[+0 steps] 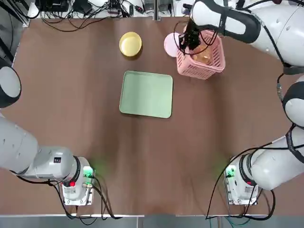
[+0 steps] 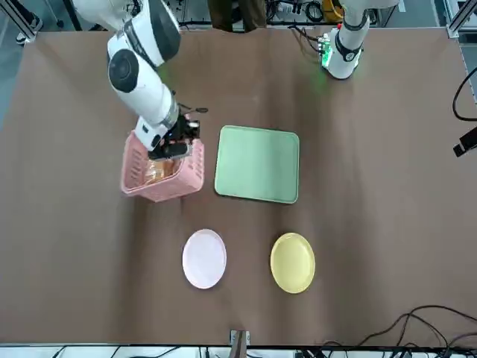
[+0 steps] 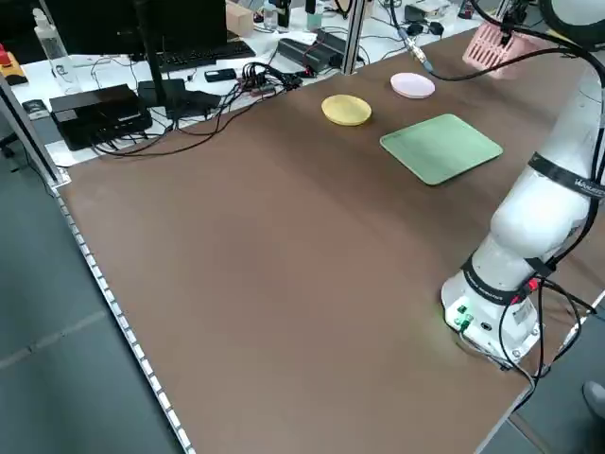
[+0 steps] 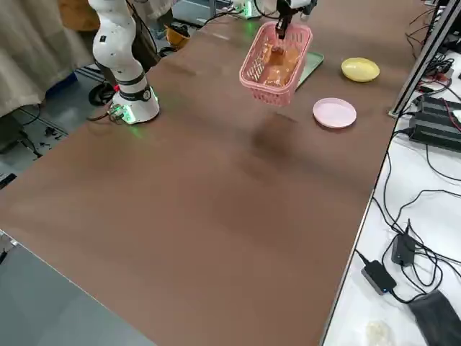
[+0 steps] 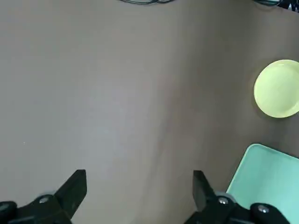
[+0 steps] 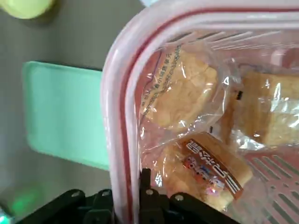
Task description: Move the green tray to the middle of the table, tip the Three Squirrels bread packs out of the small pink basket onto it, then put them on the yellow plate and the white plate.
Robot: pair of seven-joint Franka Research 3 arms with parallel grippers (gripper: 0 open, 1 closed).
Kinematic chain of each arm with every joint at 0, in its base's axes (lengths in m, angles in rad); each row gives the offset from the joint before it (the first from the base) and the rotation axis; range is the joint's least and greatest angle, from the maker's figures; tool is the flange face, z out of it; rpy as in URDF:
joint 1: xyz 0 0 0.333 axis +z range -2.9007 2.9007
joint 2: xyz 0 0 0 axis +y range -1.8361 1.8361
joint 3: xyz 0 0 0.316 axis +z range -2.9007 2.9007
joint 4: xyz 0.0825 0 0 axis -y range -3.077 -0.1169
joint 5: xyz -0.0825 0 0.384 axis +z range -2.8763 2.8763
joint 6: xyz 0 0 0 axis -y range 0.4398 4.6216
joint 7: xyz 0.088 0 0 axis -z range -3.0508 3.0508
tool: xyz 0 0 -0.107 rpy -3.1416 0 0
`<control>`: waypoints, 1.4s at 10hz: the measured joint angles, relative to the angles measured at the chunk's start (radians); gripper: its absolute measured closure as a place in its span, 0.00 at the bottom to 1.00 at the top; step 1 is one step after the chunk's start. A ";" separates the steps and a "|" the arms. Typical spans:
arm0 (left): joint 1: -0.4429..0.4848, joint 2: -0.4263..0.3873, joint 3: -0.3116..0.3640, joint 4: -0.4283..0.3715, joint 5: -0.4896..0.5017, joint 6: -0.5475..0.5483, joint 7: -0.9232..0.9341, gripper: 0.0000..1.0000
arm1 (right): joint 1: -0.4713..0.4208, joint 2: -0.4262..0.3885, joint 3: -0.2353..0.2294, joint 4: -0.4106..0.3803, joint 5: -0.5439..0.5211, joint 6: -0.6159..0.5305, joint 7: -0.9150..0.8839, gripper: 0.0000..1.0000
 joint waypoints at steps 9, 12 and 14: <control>-0.011 0.044 -0.004 0.004 0.000 -0.002 0.000 0.00 | -0.096 0.233 0.513 -0.002 0.255 0.699 0.019 0.93; -0.015 0.049 -0.007 0.009 0.000 -0.002 0.000 0.00 | -0.097 0.354 0.574 0.050 0.255 0.788 0.018 0.93; -0.014 0.049 -0.006 0.011 0.000 -0.002 0.000 0.00 | -0.103 0.374 0.594 0.081 0.255 0.788 0.012 0.93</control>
